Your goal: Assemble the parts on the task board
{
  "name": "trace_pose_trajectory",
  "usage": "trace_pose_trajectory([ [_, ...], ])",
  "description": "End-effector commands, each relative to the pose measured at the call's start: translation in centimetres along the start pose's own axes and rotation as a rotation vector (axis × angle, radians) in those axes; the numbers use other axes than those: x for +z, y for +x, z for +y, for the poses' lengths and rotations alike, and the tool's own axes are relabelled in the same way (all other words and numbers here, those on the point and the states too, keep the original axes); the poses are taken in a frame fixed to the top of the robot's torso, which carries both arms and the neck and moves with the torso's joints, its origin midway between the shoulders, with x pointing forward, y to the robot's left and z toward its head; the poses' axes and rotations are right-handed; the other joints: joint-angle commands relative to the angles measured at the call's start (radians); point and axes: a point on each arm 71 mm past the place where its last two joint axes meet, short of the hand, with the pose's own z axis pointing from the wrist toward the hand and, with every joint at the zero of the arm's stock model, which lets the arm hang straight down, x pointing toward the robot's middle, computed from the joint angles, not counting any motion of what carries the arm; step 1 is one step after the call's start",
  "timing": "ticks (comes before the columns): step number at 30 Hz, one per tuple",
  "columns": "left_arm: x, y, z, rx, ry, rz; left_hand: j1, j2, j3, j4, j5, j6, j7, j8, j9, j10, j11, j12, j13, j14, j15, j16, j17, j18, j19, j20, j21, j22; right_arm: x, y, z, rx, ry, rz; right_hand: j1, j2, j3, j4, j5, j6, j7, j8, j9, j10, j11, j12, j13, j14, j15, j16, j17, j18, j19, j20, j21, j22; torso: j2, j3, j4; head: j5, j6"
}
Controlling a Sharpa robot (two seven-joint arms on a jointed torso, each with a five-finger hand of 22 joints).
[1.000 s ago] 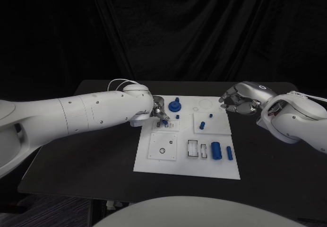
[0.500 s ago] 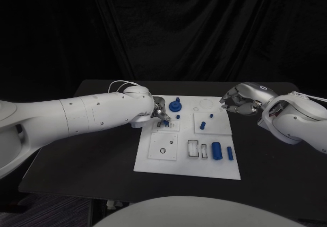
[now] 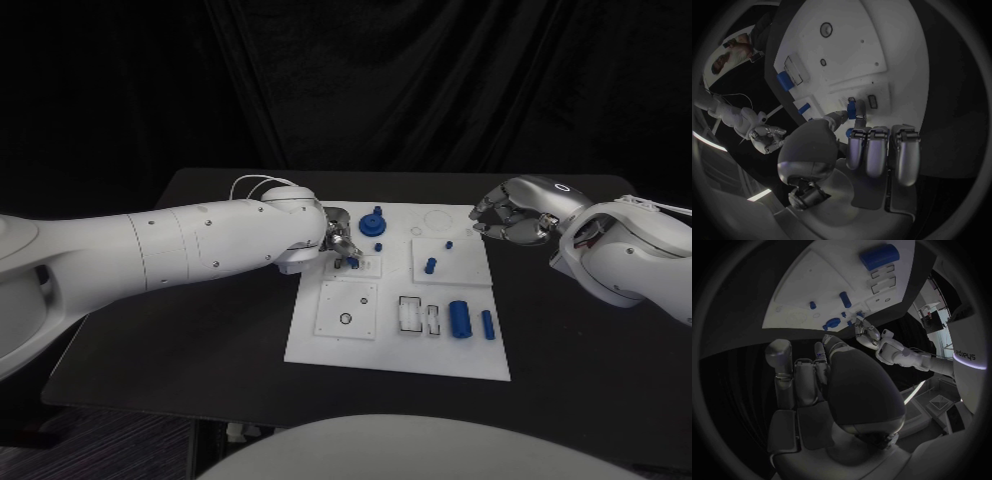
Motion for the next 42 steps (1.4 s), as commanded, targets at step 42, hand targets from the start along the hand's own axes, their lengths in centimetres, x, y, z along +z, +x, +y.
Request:
trace_pose_trajectory([
  [42, -0.06, 0.6, 0.37, -0.03, 0.065, -0.026, -0.032, 0.018, 0.051, -0.017, -0.037, 0.005, 0.01, -0.044, 0.036, 0.106, 0.004, 0.0, 0.262, 0.106, 0.004, 0.003, 0.263, -0.014, 0.105, 0.003, -0.003, 0.263, 0.07, 0.37, -0.4, -0.001, 0.047, 0.039, -0.012, 0.007, 0.006, 0.007, -0.003, 0.009, 0.0, -0.001, 0.001, -0.006, -0.001, -0.005, 0.025, -0.006, 0.0, -0.004, 0.025, 0.003, -0.01, 0.0, -0.007, 0.094, 0.0, -0.0015, -0.0003, 0.002, 0.0],
])
